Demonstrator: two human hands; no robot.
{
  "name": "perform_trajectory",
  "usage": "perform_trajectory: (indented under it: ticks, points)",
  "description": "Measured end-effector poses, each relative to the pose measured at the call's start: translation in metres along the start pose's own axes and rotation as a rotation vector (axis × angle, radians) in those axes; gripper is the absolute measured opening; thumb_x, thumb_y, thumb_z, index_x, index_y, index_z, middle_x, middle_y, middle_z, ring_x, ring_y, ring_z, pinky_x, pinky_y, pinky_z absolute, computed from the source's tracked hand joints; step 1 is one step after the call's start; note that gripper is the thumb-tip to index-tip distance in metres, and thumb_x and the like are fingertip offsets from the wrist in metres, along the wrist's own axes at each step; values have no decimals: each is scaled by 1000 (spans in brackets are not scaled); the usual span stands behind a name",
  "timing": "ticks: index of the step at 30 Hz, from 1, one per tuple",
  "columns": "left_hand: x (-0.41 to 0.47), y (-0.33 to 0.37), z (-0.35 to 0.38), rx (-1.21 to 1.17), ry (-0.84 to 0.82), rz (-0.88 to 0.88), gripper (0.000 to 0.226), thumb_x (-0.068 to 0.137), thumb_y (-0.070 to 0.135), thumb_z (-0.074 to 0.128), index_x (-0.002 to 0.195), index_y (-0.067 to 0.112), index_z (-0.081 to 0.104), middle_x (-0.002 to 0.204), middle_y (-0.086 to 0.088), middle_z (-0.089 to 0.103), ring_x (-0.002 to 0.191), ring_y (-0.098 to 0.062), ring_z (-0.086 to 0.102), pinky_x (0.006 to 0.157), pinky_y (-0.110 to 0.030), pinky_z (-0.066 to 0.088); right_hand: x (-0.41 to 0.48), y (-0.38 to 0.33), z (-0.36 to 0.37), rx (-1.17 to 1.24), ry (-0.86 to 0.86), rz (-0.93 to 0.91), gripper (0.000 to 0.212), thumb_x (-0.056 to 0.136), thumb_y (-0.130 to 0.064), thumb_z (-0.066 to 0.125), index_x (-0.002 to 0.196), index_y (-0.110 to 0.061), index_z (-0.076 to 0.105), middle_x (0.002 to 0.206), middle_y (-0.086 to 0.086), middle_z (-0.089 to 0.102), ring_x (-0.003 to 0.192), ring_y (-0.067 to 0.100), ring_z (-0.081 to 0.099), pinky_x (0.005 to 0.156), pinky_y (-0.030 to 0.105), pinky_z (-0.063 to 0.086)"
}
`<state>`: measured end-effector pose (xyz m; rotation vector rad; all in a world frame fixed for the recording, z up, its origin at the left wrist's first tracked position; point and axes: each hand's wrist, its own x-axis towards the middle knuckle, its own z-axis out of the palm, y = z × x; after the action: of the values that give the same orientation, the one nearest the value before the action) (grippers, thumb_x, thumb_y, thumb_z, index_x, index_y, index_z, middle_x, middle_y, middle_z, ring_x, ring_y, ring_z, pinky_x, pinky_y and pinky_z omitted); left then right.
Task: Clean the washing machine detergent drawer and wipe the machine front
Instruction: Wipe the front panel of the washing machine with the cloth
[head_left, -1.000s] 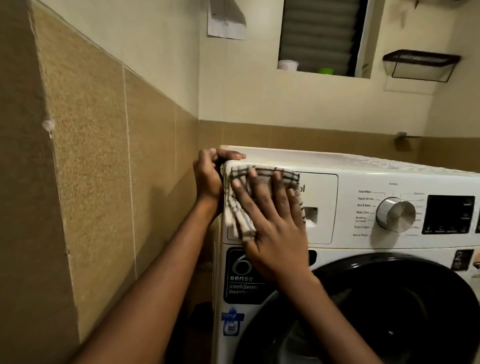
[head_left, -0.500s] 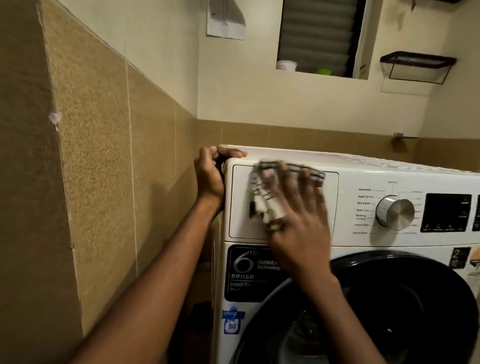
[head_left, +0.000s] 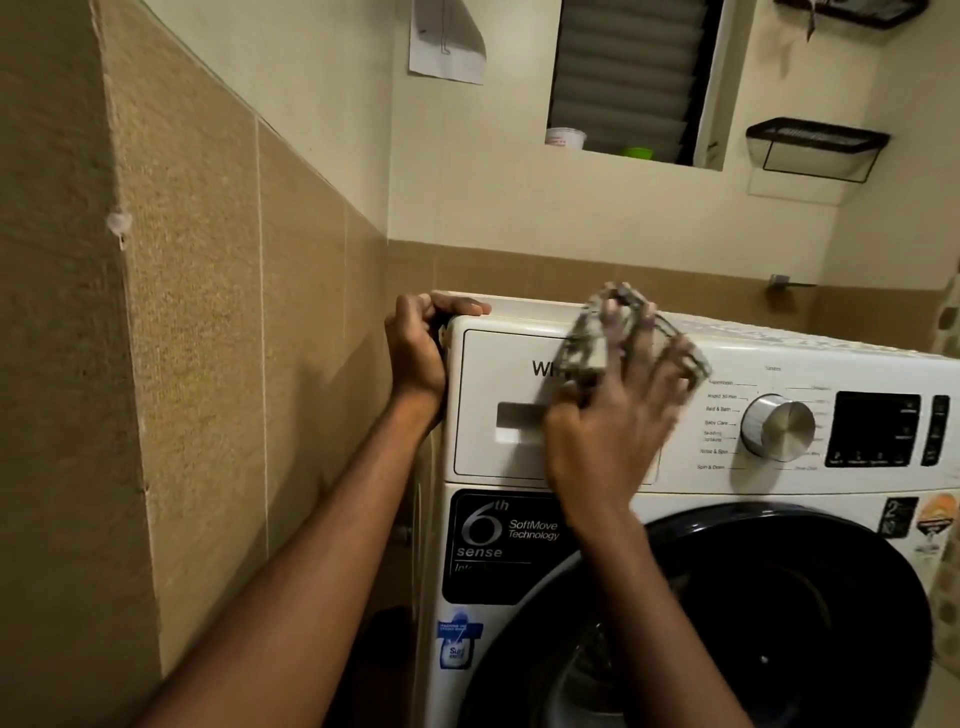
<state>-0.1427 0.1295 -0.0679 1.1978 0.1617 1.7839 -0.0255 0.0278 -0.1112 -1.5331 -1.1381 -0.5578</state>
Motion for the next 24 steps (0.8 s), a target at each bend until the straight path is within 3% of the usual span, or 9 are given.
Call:
perform_trajectory:
  ticks: [4,6,10,11,15,17,21,22,24]
  points:
    - [0,0,1,-65,-3,-78,57,93,24,26,57,7,66,74,-13,72,72,-23,67,69,-28,53,-29,18,4,-272,-159,-715,67,92,-44,36,156,-35,18,165,-3,8,152,25,0,122,49,8]
    - [-1,0,0,-51,-10,-75,56,90,26,27,57,8,68,75,-13,72,74,-23,67,71,-28,52,-24,43,-4,-315,-97,-621,65,95,-48,34,156,-35,14,165,-3,6,152,23,1,121,49,10]
    - [-2,1,-1,-6,5,-46,55,86,28,28,55,12,70,77,-12,73,77,-22,67,74,-29,51,-15,29,-4,102,37,136,73,97,-46,36,149,-48,-14,161,-9,-16,150,20,-13,120,57,1]
    - [-2,1,0,-2,6,-37,55,86,28,28,54,12,70,76,-12,73,77,-22,67,75,-30,51,-21,17,0,105,20,124,75,96,-43,37,149,-48,-16,160,-7,-19,150,22,-16,119,59,1]
    - [-1,0,2,7,25,-4,60,91,22,25,52,14,70,72,-10,73,76,-22,67,75,-30,51,-72,31,15,-232,-151,-584,69,92,-46,37,156,-34,14,165,-2,4,152,27,2,120,52,14]
    - [-1,0,2,18,16,6,58,89,23,26,52,15,70,73,-10,74,76,-22,67,74,-30,51,-76,54,9,-241,-90,-453,70,94,-46,38,156,-37,8,165,-5,1,152,25,-1,121,48,10]
    - [-1,-1,0,44,24,14,52,81,30,30,52,14,70,74,-11,74,78,-25,66,77,-32,50,-63,27,10,73,-56,184,77,98,-47,34,143,-51,-29,153,-18,-38,146,15,-29,120,46,-13]
    - [-1,0,1,40,26,8,51,79,31,31,52,13,70,74,-12,74,79,-25,66,77,-32,50,-68,14,13,73,-84,150,79,96,-46,35,141,-53,-30,152,-17,-41,146,17,-28,120,48,-13]
    - [1,0,1,18,22,-16,50,78,32,32,52,12,70,74,-13,73,79,-25,66,77,-32,50,-84,8,22,-37,-101,-231,79,90,-42,38,154,-42,-9,162,-5,-23,151,25,-14,122,48,-5]
